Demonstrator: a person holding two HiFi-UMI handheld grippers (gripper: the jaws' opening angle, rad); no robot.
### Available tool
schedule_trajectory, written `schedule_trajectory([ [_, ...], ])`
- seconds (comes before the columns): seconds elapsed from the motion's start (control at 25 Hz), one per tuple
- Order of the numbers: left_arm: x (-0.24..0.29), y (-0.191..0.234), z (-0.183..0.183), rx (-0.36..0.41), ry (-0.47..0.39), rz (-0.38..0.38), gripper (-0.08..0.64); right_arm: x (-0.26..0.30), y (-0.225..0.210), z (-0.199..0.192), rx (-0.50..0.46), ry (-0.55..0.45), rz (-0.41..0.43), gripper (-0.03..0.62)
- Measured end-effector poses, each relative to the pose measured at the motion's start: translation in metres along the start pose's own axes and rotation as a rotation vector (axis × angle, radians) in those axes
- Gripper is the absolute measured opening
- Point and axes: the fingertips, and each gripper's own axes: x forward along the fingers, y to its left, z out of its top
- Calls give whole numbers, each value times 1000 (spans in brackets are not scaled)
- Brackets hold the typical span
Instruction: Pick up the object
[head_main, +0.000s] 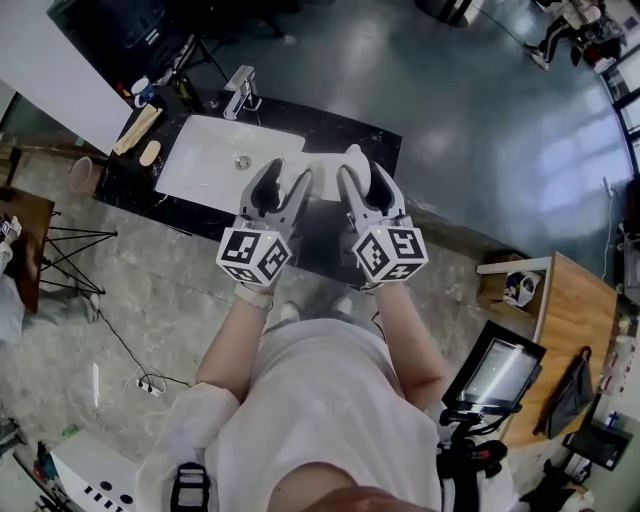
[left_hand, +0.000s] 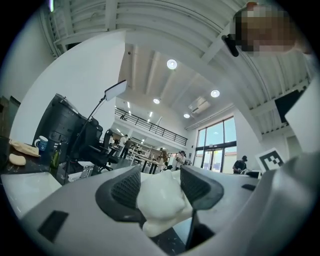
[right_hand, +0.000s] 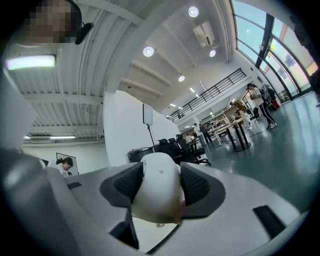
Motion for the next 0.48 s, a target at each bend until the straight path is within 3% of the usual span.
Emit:
schedule_trajectory([
  [0.48,-6,-10,20,6,-45,-9,235,-6,11,19,-19,-32,19,247],
])
